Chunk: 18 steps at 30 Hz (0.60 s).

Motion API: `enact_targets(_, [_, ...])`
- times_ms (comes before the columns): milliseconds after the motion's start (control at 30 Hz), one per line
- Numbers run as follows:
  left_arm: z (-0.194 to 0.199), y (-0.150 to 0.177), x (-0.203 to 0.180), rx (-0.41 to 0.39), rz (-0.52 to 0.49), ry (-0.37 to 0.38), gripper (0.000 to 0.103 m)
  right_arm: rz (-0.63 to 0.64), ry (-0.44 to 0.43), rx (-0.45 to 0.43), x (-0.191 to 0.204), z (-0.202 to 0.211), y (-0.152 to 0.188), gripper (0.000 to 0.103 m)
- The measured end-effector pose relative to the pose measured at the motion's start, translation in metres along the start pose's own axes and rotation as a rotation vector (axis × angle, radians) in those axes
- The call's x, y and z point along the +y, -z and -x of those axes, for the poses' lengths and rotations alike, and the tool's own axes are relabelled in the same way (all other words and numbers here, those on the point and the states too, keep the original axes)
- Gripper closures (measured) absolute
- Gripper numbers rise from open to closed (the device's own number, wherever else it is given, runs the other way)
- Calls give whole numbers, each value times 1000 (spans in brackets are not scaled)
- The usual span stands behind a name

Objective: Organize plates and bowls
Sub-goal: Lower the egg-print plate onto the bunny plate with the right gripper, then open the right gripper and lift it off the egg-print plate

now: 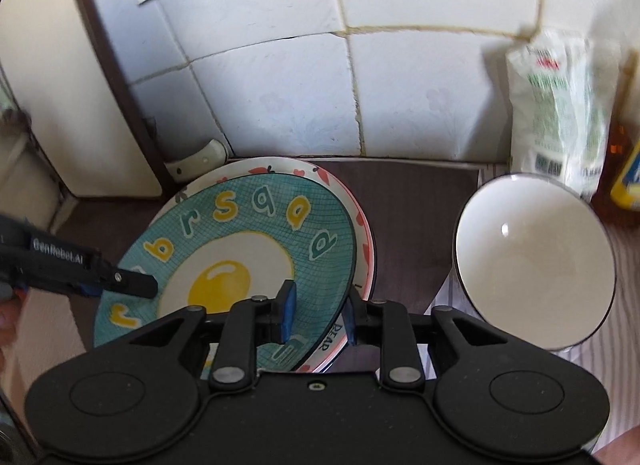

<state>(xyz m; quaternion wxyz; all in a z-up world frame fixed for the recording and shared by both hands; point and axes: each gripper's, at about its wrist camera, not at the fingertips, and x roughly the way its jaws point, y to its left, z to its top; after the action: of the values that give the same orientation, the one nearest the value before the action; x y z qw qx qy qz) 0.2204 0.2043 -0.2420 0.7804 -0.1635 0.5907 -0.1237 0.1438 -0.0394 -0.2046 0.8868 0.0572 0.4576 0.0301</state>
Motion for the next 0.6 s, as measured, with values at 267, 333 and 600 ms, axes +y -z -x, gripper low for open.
enact_targets(267, [1,3,-8,5,-16,-44,83,136,123,25,17,2,2,65])
enact_targets(333, [2,4,-13,4,-31,-61,82,145,145,50,18,1,4,65])
enact_targets(600, [27,18,-36,-37,-112,-97,82,120,127,-25,23,36,9,67])
